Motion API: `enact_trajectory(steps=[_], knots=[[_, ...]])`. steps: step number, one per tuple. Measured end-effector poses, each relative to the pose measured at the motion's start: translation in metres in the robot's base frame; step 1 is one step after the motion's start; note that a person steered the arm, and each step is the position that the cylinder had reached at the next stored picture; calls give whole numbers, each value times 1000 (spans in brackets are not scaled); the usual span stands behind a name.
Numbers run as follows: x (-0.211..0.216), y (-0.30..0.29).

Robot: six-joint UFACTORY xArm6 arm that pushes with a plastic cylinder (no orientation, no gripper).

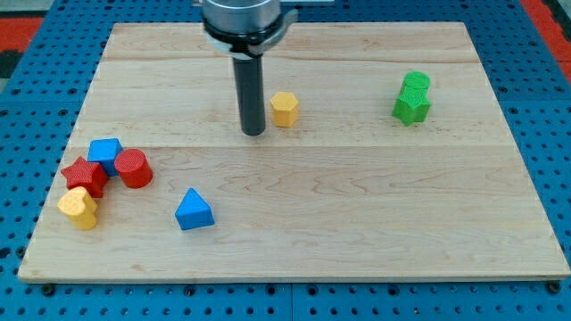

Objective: Push the hexagon into the green blocks

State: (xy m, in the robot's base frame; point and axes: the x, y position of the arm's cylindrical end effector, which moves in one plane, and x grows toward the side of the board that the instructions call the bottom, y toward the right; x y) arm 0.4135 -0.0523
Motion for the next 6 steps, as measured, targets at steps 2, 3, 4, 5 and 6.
enact_trajectory(steps=[2,3,4,5,6], knots=[[-30,137],[-8,46],[-23,-8],[-61,58],[-62,151]])
